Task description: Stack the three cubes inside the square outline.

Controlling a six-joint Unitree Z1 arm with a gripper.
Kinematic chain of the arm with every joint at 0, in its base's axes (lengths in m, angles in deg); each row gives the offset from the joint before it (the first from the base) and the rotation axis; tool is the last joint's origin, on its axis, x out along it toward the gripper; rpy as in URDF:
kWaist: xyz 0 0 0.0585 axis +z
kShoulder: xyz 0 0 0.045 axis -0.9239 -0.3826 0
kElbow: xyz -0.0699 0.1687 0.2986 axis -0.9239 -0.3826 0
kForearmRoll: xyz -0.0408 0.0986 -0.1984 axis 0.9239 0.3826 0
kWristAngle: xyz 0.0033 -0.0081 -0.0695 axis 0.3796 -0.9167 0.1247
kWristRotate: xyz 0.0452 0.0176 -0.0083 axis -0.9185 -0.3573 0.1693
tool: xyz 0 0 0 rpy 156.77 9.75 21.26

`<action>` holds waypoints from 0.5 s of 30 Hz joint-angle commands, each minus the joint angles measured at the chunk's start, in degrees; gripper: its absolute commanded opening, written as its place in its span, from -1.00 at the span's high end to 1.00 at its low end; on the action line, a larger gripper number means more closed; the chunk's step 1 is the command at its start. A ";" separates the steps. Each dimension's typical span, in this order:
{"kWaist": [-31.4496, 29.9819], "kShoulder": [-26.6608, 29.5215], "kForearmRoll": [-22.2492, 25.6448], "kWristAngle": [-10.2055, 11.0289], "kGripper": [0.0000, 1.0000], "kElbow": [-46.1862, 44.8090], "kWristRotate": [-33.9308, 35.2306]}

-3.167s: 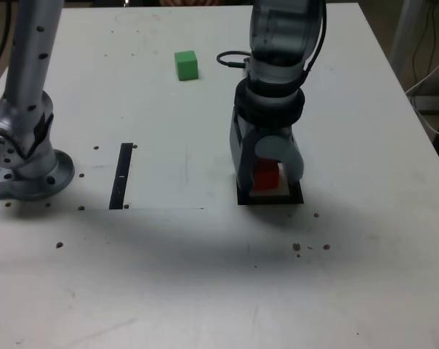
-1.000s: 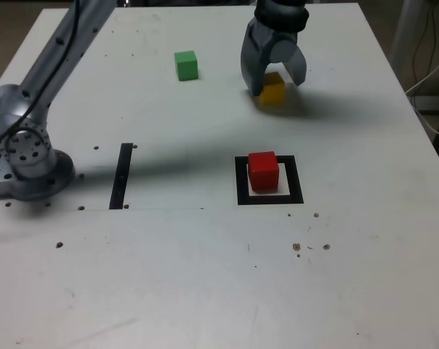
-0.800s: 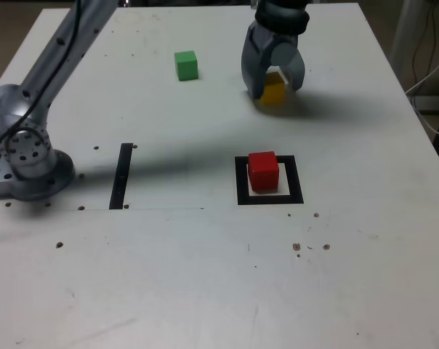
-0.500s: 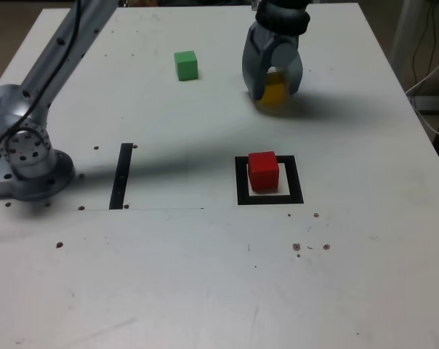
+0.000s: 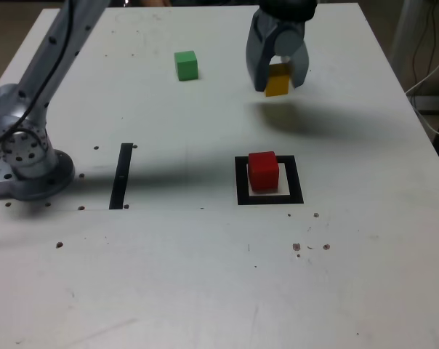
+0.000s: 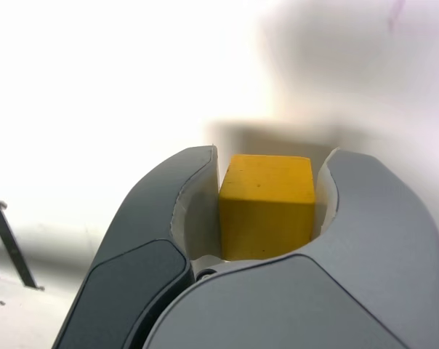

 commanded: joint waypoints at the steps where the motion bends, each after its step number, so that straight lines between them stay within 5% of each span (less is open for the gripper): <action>1: -3.05 2.82 1.27 -0.15 0.58 0.01 1.09; 15: -20.05 9.13 2.11 -2.49 0.56 -9.73 11.80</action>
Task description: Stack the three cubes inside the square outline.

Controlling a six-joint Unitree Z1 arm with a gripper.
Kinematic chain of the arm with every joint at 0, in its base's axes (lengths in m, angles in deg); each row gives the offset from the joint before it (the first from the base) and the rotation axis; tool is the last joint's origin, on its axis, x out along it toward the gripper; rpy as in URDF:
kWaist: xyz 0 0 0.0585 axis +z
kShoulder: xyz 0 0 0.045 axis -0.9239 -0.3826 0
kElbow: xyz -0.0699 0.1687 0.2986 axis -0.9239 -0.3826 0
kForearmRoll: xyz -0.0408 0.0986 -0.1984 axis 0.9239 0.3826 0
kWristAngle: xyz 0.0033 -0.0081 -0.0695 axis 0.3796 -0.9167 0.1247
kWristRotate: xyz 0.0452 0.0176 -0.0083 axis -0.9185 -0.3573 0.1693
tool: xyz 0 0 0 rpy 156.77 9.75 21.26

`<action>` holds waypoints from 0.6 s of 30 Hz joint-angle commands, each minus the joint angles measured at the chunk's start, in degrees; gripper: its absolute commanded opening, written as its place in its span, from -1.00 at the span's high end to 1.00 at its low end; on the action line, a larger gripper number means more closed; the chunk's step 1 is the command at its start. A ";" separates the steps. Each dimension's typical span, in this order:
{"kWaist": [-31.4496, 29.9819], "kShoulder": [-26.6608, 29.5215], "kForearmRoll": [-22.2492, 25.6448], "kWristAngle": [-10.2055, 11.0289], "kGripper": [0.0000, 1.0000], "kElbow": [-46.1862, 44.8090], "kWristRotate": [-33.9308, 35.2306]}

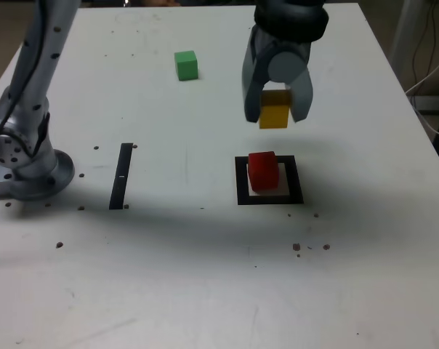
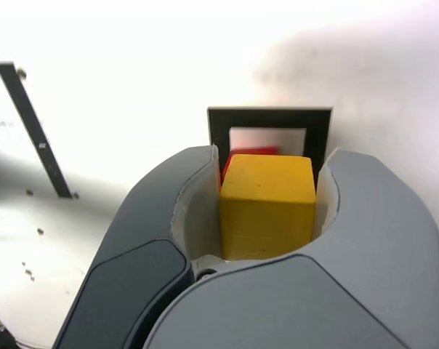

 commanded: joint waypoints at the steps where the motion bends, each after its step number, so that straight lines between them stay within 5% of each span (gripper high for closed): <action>1: -1.25 -0.01 -0.31 -0.22 0.56 -0.79 0.99; 18: -5.90 2.40 -9.37 -2.40 0.53 -11.82 5.58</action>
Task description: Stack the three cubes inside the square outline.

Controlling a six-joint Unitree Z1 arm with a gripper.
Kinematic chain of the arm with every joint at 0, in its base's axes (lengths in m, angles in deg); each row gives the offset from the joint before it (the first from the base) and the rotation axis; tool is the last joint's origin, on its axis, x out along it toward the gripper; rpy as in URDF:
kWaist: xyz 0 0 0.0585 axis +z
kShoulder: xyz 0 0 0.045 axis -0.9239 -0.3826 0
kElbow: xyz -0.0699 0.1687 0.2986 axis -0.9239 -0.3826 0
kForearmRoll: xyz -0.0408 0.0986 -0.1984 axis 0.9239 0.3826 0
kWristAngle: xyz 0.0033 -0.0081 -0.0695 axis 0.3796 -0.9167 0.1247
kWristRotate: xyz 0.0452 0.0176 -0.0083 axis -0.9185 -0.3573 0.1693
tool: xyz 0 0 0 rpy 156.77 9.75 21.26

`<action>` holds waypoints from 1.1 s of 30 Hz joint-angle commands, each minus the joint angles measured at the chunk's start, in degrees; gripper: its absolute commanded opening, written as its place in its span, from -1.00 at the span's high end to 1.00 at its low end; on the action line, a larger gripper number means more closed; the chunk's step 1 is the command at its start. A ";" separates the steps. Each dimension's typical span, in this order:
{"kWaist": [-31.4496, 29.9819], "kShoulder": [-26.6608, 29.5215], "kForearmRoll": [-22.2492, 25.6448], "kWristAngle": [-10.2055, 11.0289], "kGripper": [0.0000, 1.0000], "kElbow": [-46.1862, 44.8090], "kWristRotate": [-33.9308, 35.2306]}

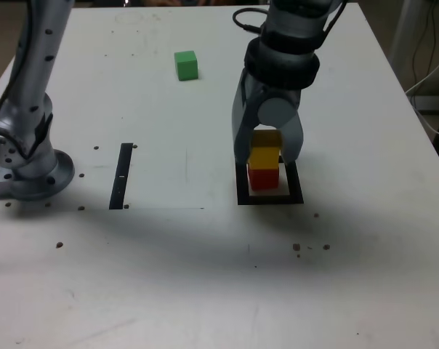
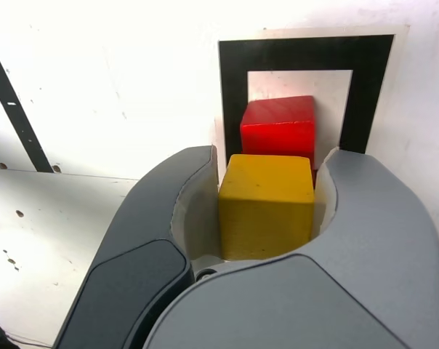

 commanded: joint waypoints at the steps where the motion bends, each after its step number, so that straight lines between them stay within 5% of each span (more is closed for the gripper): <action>1: 0.03 0.53 -0.80 0.03 0.53 -0.87 0.12; 33: 2.05 -1.63 -2.05 0.27 0.21 -0.95 -2.16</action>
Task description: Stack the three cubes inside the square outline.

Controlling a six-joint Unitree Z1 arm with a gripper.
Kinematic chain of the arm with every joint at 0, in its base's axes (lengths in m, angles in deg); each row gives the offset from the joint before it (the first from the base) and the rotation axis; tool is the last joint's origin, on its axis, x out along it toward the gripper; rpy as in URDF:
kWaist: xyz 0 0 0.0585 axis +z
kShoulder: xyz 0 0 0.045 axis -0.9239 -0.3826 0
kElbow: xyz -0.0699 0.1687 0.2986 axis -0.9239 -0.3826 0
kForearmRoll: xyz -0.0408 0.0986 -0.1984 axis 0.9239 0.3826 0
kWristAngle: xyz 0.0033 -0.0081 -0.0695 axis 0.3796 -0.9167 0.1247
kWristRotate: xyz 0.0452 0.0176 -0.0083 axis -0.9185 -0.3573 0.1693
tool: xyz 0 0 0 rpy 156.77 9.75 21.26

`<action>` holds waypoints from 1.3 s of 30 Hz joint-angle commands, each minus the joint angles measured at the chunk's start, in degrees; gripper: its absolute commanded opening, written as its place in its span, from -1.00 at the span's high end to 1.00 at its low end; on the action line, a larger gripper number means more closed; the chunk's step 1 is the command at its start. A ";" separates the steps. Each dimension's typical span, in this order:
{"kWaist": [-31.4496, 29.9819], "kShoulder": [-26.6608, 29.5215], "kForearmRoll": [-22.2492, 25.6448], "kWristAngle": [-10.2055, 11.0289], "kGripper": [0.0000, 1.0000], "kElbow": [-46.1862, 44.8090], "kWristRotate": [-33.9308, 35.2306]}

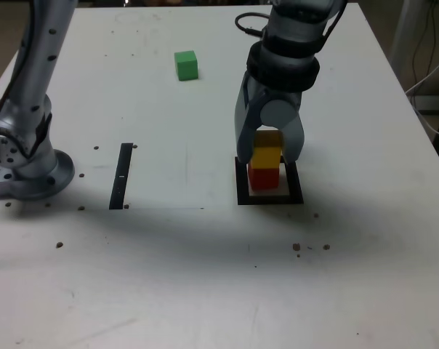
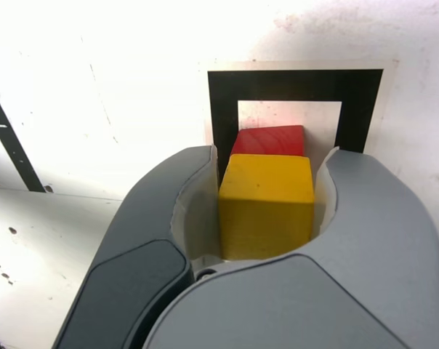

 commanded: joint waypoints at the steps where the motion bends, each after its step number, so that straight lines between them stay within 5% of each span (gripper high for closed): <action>1: 0.02 -0.25 0.11 -0.26 0.21 -0.18 -0.11; 6: 0.02 -0.11 0.22 -0.53 0.06 -0.25 -0.25; 14: 0.02 0.62 0.35 -0.39 -0.97 -0.17 -1.11; 27: 1.47 7.16 4.03 1.84 -0.99 -0.32 -1.89; 32: 8.08 10.36 5.21 2.53 -0.99 -1.62 -7.13; 39: 21.10 11.35 5.15 7.34 -0.99 -2.33 -16.02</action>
